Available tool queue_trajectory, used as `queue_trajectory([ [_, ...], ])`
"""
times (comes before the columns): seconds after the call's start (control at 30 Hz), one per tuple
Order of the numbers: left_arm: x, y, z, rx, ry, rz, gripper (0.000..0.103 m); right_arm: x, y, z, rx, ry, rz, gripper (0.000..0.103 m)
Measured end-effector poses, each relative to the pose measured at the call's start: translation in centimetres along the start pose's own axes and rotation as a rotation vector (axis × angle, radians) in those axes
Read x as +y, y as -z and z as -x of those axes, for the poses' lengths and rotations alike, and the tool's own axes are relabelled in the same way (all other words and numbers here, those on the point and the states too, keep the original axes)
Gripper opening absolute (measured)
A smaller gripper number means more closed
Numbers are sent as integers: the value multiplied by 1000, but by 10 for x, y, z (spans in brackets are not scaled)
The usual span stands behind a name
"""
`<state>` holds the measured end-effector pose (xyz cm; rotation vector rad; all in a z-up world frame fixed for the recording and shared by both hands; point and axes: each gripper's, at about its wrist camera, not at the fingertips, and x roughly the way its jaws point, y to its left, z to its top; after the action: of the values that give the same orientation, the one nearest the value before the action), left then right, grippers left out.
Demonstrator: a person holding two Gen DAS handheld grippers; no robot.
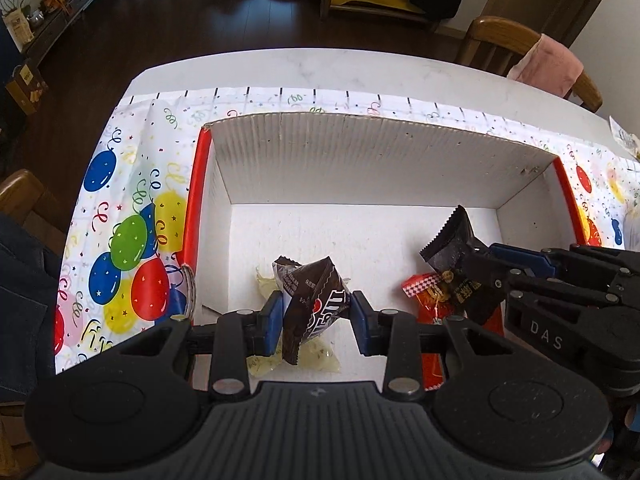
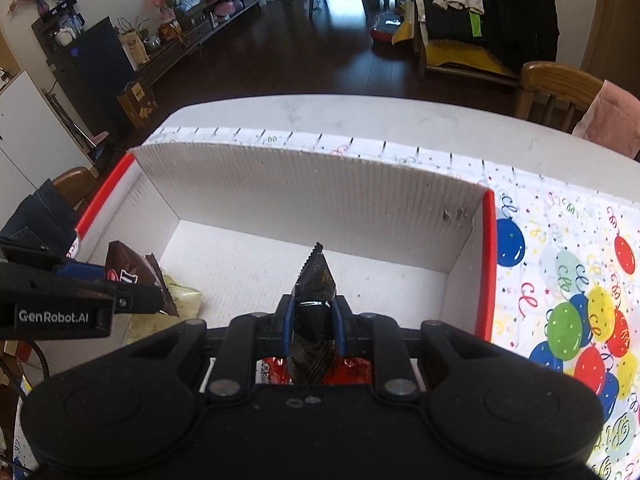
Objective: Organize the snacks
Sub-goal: 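Carry both snacks into the red box and open both tools, then withdraw both tools from the box toward the remaining snacks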
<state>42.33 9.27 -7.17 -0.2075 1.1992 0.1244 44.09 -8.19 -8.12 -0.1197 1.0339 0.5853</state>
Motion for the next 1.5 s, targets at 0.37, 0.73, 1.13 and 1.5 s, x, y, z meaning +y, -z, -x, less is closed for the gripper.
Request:
queue_trajectory([
  [0.37,0,2,2,-13,-7,-21,40,-6,-1,5,8,-7,0,30],
  [0.73,-5,16,37,-106,8,-32,55,1,6,39,-62,-27,5,50],
  [1.13,-6,50,88,-239,22,-64,60,19,26,90,-152,-66,19,64],
  [1.5,1,93,130,-322,44,-84,65,37,52,129,-214,-95,18,79],
])
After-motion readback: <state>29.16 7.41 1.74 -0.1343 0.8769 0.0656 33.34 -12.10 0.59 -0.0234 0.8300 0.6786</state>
